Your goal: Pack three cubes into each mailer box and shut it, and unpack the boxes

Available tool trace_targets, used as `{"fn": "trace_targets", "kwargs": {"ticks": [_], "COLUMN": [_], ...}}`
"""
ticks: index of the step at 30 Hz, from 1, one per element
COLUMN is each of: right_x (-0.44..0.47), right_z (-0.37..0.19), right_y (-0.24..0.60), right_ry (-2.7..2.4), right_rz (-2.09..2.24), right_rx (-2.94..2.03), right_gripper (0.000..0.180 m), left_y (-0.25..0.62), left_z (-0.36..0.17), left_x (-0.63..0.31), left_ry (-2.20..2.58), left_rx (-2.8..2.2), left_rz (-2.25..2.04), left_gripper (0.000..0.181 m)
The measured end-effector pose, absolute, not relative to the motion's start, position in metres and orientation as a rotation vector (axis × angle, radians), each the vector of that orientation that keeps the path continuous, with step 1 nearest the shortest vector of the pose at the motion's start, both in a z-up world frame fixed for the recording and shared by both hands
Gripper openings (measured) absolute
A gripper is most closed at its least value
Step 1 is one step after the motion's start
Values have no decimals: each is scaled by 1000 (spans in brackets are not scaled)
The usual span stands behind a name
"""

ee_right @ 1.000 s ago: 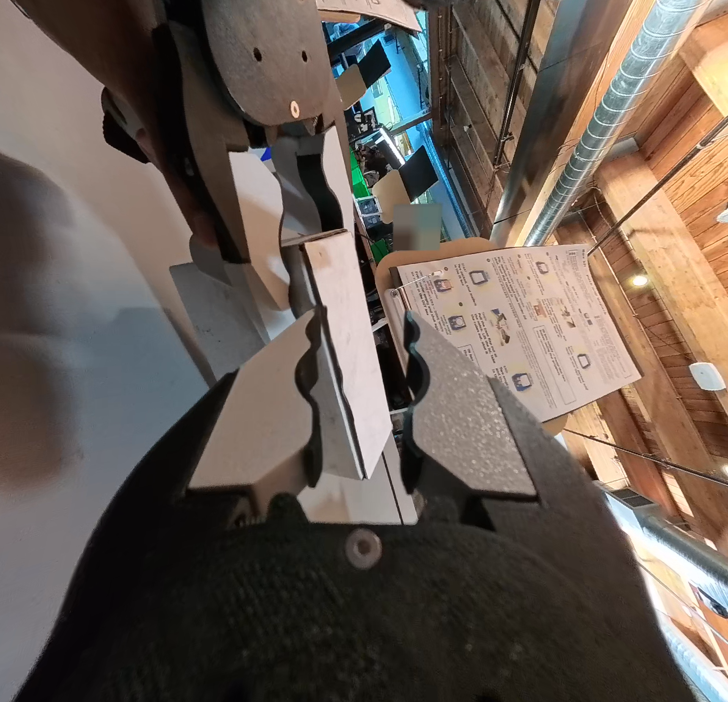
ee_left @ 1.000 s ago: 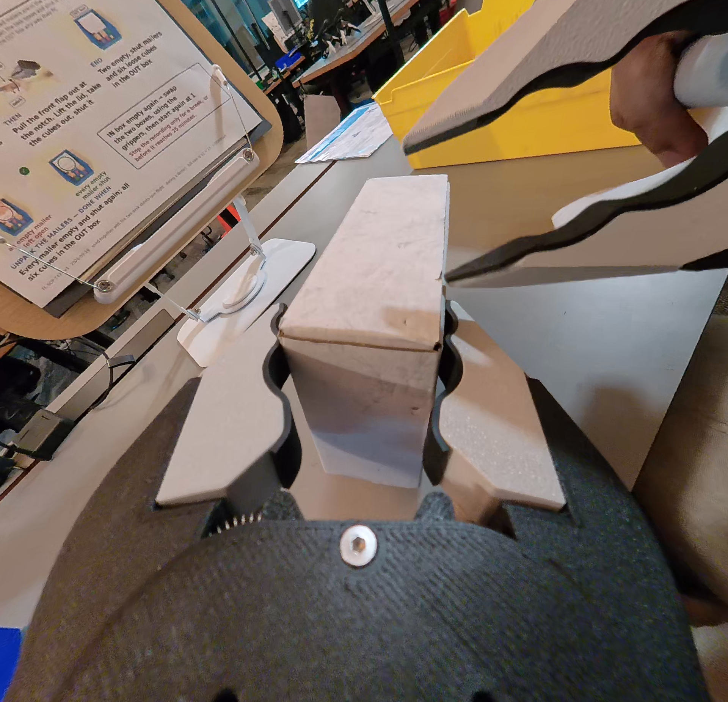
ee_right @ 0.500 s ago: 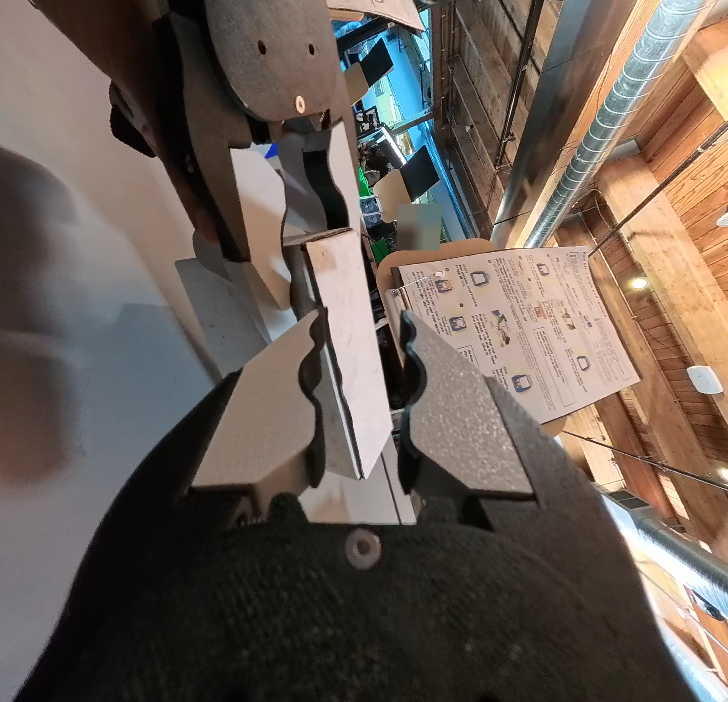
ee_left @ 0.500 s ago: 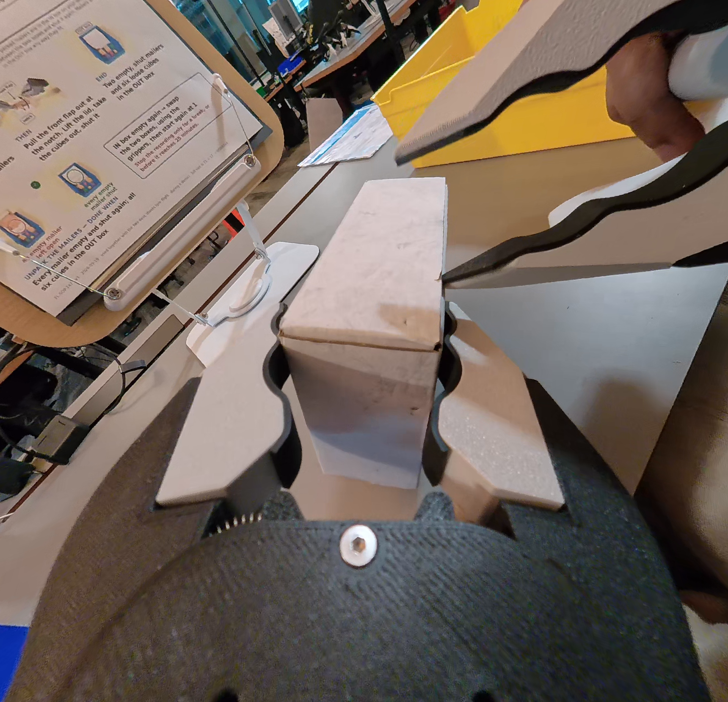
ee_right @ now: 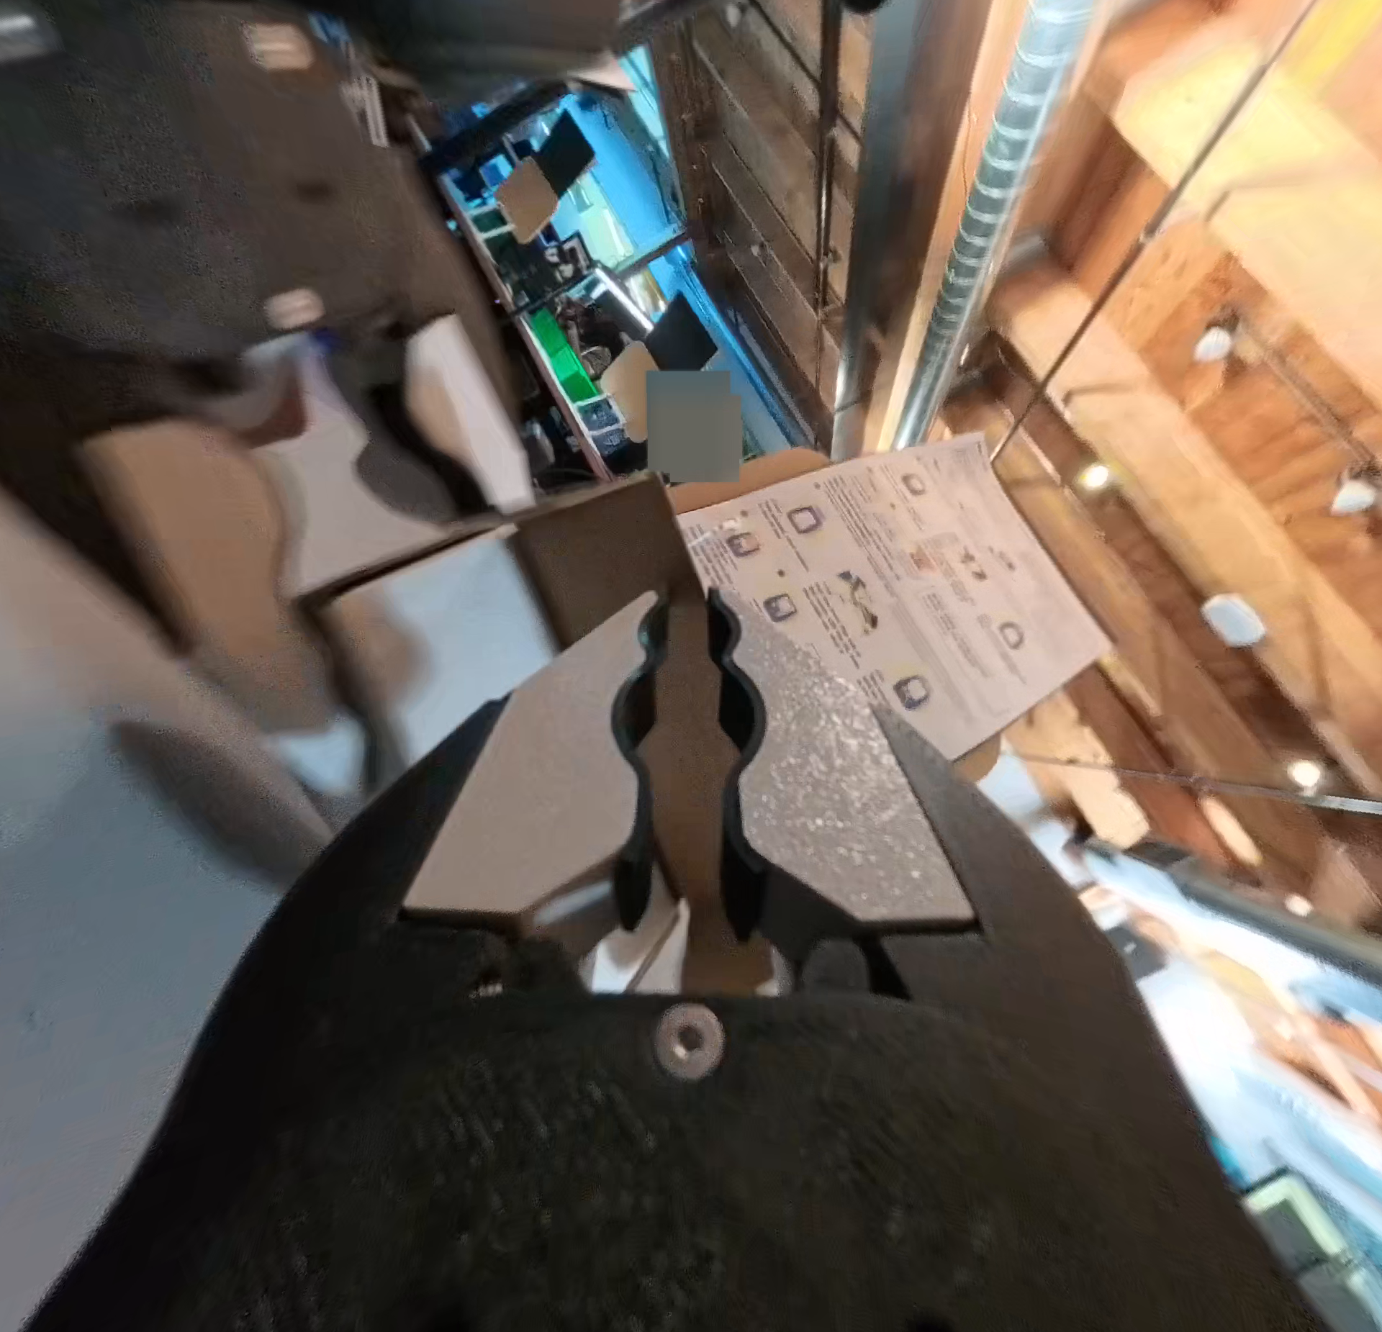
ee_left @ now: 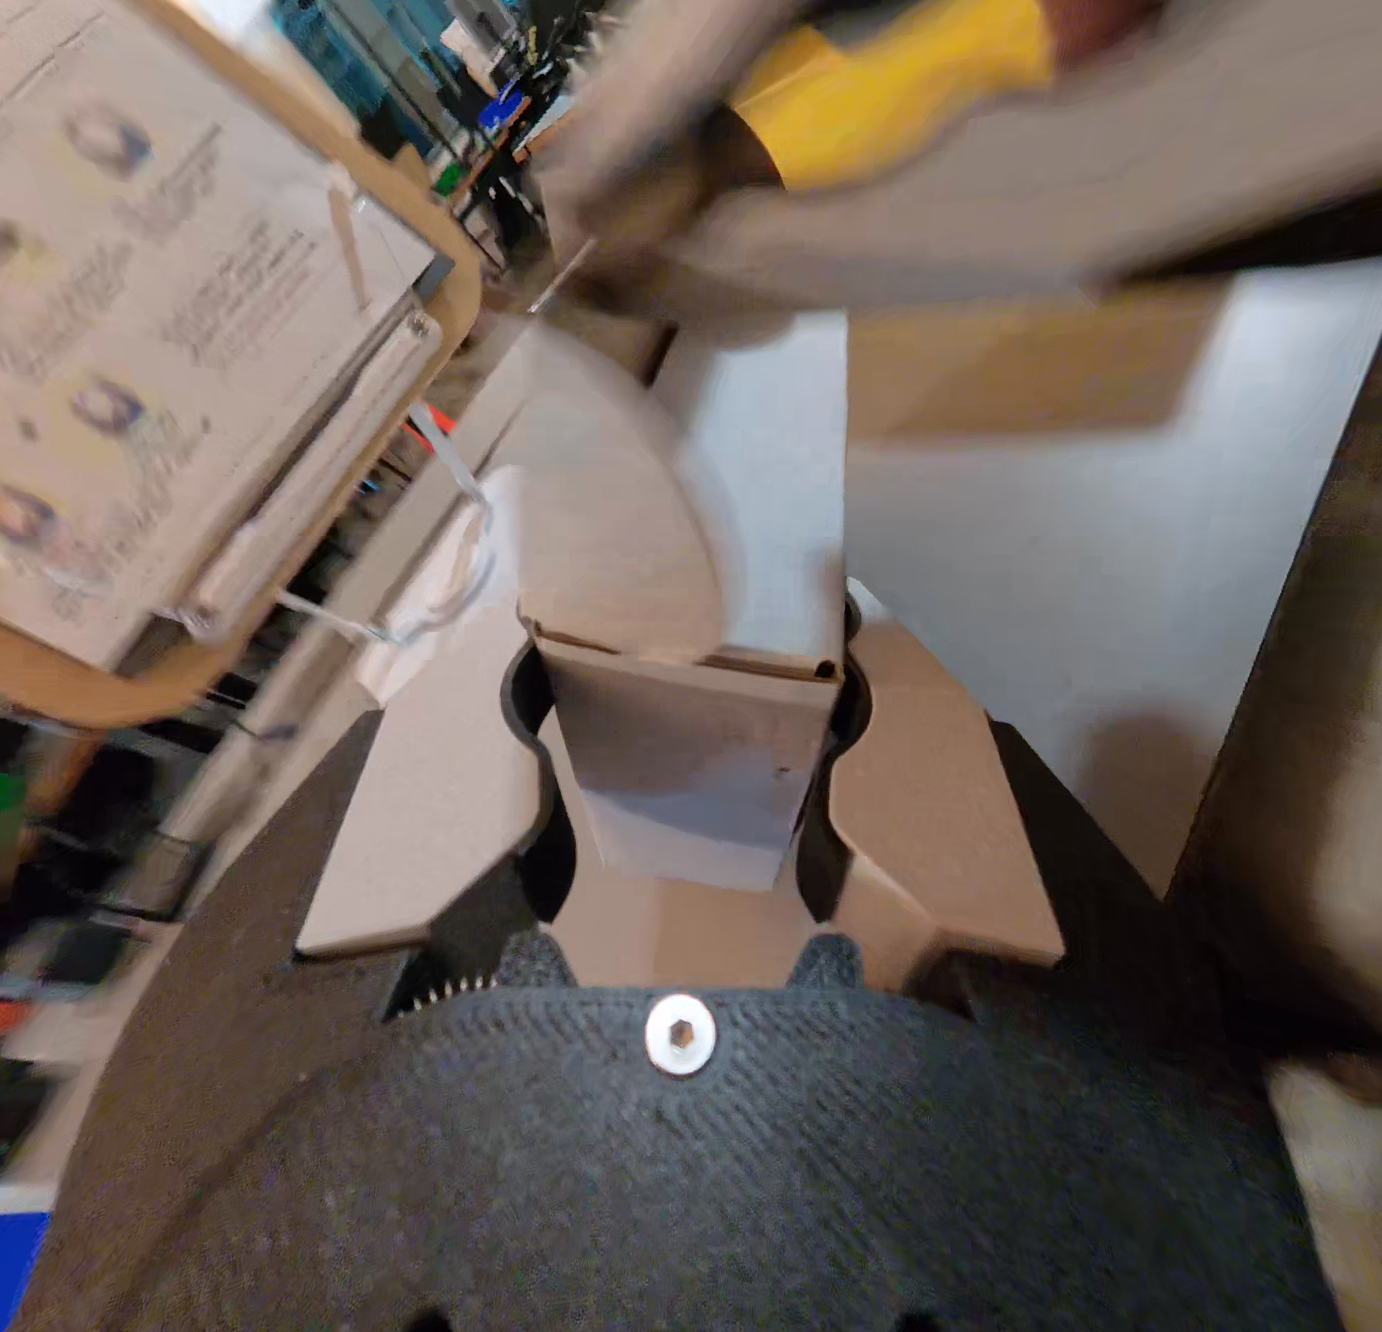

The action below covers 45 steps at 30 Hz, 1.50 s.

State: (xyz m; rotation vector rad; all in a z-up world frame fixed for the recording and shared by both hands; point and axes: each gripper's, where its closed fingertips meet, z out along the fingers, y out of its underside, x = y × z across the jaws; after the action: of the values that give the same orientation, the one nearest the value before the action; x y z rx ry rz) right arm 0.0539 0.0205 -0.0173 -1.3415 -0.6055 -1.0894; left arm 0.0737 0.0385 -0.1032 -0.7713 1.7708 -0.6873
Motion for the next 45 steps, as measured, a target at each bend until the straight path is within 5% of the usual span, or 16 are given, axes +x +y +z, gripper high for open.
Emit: {"fn": "trace_targets", "kwargs": {"ticks": [12, 25, 33, 41, 45], "right_x": [80, 79, 83, 80, 86], "right_z": [17, -68, -79, -90, -118], "right_y": [-17, 0, 0, 1, 0], "right_ry": [-312, -168, -114, -152, -239], "right_rz": [-817, -466, -334, -315, -422], "right_rx": [-1307, -1625, -1681, -1751, -1907], "right_gripper": [10, 28, 22, 20, 19], "left_y": [37, 31, -3, 13, 24], "left_z": [-110, -112, -96, -70, -62], "left_x": [75, 70, 48, 45, 49], "left_ry": [1755, 1777, 1783, 1681, 1610], "left_rx": [-747, -727, -541, -693, -761], "left_rz": [-674, -843, -1062, -1319, -1352], "left_gripper": [76, 76, 78, 41, 40]}}
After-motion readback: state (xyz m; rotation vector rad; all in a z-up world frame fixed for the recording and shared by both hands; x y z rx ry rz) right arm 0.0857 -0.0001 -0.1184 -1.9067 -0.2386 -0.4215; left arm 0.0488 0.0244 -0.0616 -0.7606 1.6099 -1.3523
